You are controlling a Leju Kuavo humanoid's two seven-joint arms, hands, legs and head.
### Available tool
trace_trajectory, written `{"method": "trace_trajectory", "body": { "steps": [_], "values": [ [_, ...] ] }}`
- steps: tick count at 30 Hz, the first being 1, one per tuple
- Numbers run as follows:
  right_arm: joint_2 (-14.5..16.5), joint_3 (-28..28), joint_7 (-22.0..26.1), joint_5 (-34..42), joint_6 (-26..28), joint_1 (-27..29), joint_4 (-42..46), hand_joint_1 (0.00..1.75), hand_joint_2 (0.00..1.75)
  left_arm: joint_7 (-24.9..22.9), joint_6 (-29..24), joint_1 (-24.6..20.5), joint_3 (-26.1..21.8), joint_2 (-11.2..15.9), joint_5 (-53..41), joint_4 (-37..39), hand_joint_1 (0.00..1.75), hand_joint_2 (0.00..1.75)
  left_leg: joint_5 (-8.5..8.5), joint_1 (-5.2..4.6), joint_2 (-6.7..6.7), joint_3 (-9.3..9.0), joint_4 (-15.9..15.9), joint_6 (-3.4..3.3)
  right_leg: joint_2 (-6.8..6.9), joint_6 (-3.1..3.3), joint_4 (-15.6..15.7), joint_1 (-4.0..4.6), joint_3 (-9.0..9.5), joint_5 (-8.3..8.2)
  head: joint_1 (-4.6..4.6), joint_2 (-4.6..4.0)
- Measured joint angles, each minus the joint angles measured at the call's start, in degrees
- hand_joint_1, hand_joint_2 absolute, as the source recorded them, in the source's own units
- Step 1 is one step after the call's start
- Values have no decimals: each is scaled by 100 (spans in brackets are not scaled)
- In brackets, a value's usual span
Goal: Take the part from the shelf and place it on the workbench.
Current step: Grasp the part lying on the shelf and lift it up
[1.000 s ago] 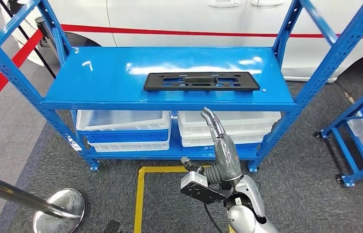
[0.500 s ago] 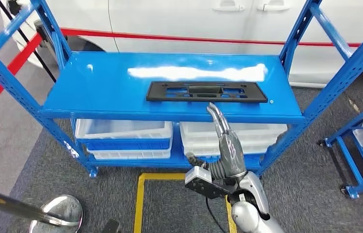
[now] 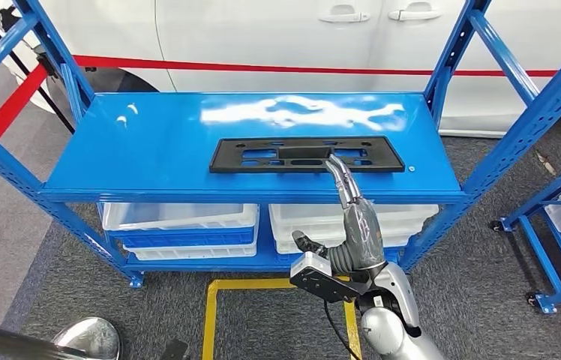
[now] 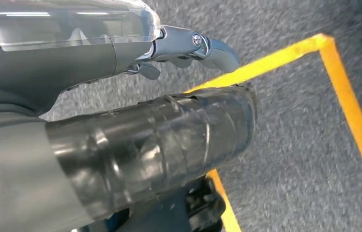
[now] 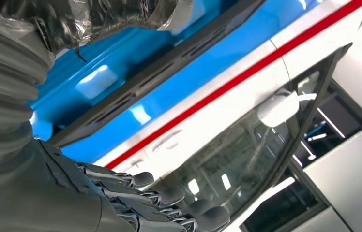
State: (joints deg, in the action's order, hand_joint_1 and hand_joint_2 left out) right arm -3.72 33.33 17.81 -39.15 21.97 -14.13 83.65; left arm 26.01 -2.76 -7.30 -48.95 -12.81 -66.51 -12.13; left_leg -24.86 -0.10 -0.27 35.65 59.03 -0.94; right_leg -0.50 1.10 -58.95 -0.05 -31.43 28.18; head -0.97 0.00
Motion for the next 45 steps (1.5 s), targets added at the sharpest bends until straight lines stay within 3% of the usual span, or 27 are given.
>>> {"method": "trace_trajectory", "body": {
  "steps": [3,5,8,9,10,11,13,14,17,20,21,23,24,25,26,28,29,31,35,37,39,40,41,43,45],
  "values": [
    [-2,-7,-5,-10,-3,-8,6,0,175,1,-4,13,0,3,2,0,0,0,37,7,-6,-69,-97,-81,3,-106,13,6,35,62,5,0],
    [-7,-15,-5,-13,-3,-33,14,0,175,2,-4,2,1,-2,1,1,0,0,46,45,2,-149,-176,-141,12,-165,-250,3,-73,216,1,0],
    [-29,-21,-7,-20,-4,-42,9,0,175,-1,-2,-11,6,-4,-1,1,0,0,-15,53,6,-225,-196,-195,19,-232,-1300,-46,-693,592,-2,0],
    [-39,-23,-10,-27,-4,-34,2,0,175,-4,-1,-5,7,-4,-1,1,0,0,-46,54,3,-256,-194,-196,20,-251,-1522,-63,-866,594,-1,0],
    [-47,-25,-14,-40,-4,-29,-4,0,175,-7,0,4,8,-4,-2,1,0,0,-82,55,-1,-299,-190,-191,22,-264,-1526,-77,-936,467,-2,0],
    [-51,-28,-19,-55,-3,-29,-9,0,175,-10,1,11,8,-4,-2,2,0,0,-123,56,-6,-353,-186,-182,26,-268,-1310,-89,-893,237,-2,0],
    [-56,-39,-27,-78,-3,-33,-14,0,175,-14,5,15,11,-6,-4,2,0,0,-217,50,-15,-464,-173,-147,33,-246,-568,-89,-623,-255,-3,0],
    [-58,-43,-30,-84,-3,-39,-15,0,175,-16,7,10,14,-7,-5,3,0,0,-258,41,-20,-491,-160,-118,35,-221,-268,-76,-497,-364,-3,0],
    [-65,-55,-37,-90,-4,-39,-16,0,175,-21,11,-1,26,-8,-7,4,0,0,-316,28,-15,-501,-158,-22,27,-140,-16,-38,-383,-328,5,0],
    [-68,-63,-46,-91,-5,-34,-13,0,175,-19,12,-6,38,-8,-8,4,0,0,-476,37,-1,-436,58,61,30,-43,58,-84,-292,-311,11,0],
    [-67,-63,-46,-91,-7,-34,-12,0,175,-17,13,-9,41,-7,-9,4,0,0,-610,47,0,-291,352,83,40,-11,78,-95,-255,-297,14,0],
    [-67,-63,-46,-92,-24,-30,-22,0,175,-17,14,-5,55,-7,-14,4,0,0,-876,62,0,167,1150,115,54,30,80,-89,-210,-256,16,0],
    [-67,-63,-46,-92,-41,-24,-34,0,175,-20,14,5,64,-7,-19,4,0,0,-916,71,1,373,1445,126,53,36,76,-85,-188,-231,16,0],
    [-67,-63,-45,-92,-60,-18,-47,0,175,-23,14,16,74,-7,-25,4,0,0,-837,77,1,483,1529,131,48,35,71,-84,-160,-203,15,0],
    [-67,-63,-38,-95,-85,-16,-61,0,175,-26,15,22,84,-7,-31,4,0,0,-643,82,2,475,1375,129,42,25,62,-85,-125,-170,16,0],
    [-67,-60,-5,-115,-138,-20,-90,0,175,-35,28,16,102,-7,-50,4,0,0,-156,84,9,221,646,109,33,-12,37,-84,-49,-92,15,0],
    [-67,-57,15,-132,-168,-31,-107,0,175,-43,38,5,111,-7,-60,4,0,0,-15,77,10,83,301,91,29,-41,18,-73,-27,-55,15,0],
    [-67,-49,49,-169,-226,-63,-142,0,175,-61,57,-13,126,-7,-76,4,0,0,19,58,4,-44,1,45,28,-107,13,-52,-14,-14,14,0],
    [-72,1,93,-207,-396,-157,-210,0,175,-68,67,-24,136,-13,-86,4,0,0,5,68,-8,-122,-99,-92,39,-238,-98,-69,-40,90,12,0],
    [-81,28,109,-216,-449,-209,-240,0,175,-69,71,-41,140,-15,-87,4,0,0,-13,71,-7,-165,-127,-145,44,-275,-643,-76,-329,329,9,0],
    [-98,69,113,-223,-485,-236,-287,0,175,-71,74,-48,144,-15,-89,4,0,0,-48,57,-8,-189,-122,-183,45,-287,-1324,-75,-760,523,9,0],
    [-108,87,114,-226,-493,-237,-315,0,175,-72,75,-46,145,-15,-90,4,0,0,-71,49,-13,-210,-117,-192,45,-283,-1473,-74,-894,489,10,0],
    [-117,98,114,-228,-501,-239,-337,0,175,-73,75,-43,145,-16,-90,4,0,0,-99,40,-19,-240,-110,-197,45,-268,-1423,-71,-928,349,9,0],
    [-128,111,115,-233,-531,-265,-365,0,175,-74,78,-38,147,-19,-97,4,0,0,-167,24,-31,-327,-101,-193,44,-197,-789,-49,-718,-117,9,0],
    [-138,138,114,-245,-605,-331,-388,0,175,-76,87,-46,160,-33,-129,6,0,0,-228,1,-30,-382,-95,-159,51,-110,-189,-4,-463,-363,15,0]
  ]
}}
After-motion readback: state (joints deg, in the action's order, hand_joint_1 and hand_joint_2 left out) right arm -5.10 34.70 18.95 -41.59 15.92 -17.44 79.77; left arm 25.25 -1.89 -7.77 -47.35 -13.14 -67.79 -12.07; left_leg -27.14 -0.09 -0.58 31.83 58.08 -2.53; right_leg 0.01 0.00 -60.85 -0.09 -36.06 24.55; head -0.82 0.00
